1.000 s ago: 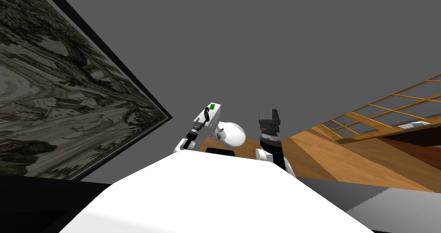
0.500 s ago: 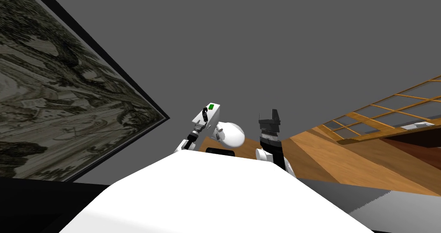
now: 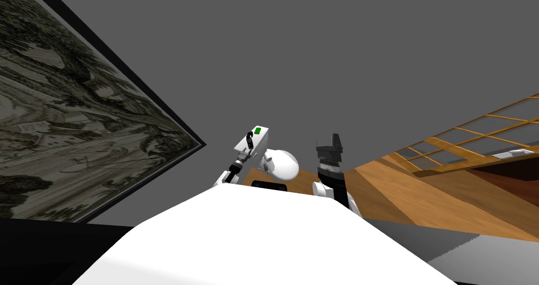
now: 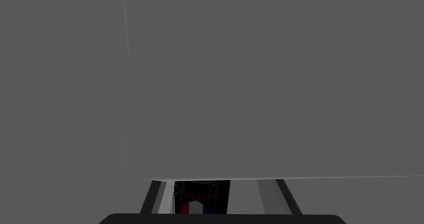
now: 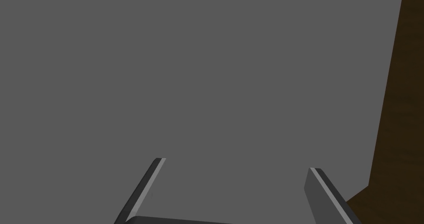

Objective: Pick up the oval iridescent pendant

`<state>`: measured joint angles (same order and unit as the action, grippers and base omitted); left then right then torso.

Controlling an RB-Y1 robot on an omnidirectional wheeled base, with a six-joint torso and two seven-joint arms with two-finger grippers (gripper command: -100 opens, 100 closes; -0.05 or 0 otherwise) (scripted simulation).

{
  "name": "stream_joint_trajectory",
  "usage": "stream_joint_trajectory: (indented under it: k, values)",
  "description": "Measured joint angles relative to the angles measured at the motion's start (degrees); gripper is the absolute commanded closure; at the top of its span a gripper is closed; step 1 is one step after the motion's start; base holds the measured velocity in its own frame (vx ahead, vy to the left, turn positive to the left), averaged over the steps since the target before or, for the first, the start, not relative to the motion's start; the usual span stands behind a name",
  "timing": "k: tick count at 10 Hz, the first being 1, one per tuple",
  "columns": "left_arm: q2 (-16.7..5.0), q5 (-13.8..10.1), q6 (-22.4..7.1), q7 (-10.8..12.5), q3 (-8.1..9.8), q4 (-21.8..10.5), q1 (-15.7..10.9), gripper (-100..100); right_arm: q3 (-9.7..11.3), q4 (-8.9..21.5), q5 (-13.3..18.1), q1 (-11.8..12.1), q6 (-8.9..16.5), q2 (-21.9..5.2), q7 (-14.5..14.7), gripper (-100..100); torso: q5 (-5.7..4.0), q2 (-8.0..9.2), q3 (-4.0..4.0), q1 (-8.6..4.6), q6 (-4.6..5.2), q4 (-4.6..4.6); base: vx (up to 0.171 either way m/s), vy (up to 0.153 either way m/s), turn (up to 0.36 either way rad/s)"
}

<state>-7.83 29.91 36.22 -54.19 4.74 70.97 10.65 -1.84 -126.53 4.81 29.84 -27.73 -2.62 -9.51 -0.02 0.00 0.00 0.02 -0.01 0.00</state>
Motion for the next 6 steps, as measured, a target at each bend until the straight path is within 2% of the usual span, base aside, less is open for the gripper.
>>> stream_joint_trajectory:
  k: [3, 5, 6]
  values:
    - [0.0, 0.0, 0.0, 0.0, -0.01, 0.0, 0.0, 100, 0.0, 0.0, 0.0, 0.0, 0.0, 0.0, 0.0, 0, -0.01, -0.02, 0.0, 0.01, 0.01, 0.02, 0.0, 0.0, 0.0]
    - [0.0, 0.0, 0.0, 0.0, -0.01, 0.0, 0.0, -100, 0.0, 0.0, 0.0, 0.0, 0.0, 0.0, 0.0, 0, -0.01, -0.02, 0.0, 0.01, 0.01, 0.02, -0.006, 0.003, -0.075]
    - [-1.2, 0.4, -0.3, 0.6, -0.31, 0.3, 0.0, -100, 0.0, 0.0, 0.0, 0.0, 0.0, 0.0, 0.0, 0, -0.01, 0.01, 0.02, 0.04, 0.03, 0.02, -0.021, 0.019, -0.129]
